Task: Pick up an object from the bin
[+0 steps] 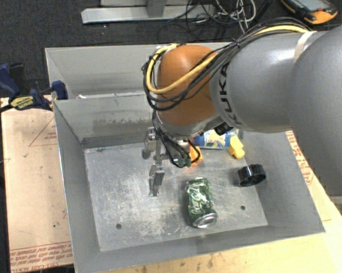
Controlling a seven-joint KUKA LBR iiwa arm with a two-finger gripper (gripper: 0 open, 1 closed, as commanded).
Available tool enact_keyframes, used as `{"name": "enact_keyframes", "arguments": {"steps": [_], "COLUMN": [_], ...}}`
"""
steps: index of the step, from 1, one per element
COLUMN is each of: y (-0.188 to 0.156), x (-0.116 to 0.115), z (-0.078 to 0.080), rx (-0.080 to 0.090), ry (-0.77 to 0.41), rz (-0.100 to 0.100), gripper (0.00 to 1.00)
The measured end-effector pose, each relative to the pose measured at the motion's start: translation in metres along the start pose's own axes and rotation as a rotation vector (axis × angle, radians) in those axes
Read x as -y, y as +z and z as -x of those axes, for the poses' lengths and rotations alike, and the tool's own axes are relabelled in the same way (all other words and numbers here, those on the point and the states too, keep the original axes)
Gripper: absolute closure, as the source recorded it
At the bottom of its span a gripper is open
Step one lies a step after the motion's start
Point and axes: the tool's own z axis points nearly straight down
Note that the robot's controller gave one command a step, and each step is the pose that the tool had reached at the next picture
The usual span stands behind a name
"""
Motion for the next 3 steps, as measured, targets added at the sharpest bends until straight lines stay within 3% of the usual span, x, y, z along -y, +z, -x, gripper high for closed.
{"name": "enact_keyframes", "arguments": {"steps": [1, 2, 3], "y": [-0.005, 0.021, 0.070], "x": [0.001, 0.022, 0.064], "z": [0.002, -0.011, -0.024], "rx": [0.008, 0.016, 0.003], "ry": [0.003, -0.084, -0.198], "rz": [0.001, 0.003, -0.002], "gripper": [0.00, 0.00, 0.00]}}
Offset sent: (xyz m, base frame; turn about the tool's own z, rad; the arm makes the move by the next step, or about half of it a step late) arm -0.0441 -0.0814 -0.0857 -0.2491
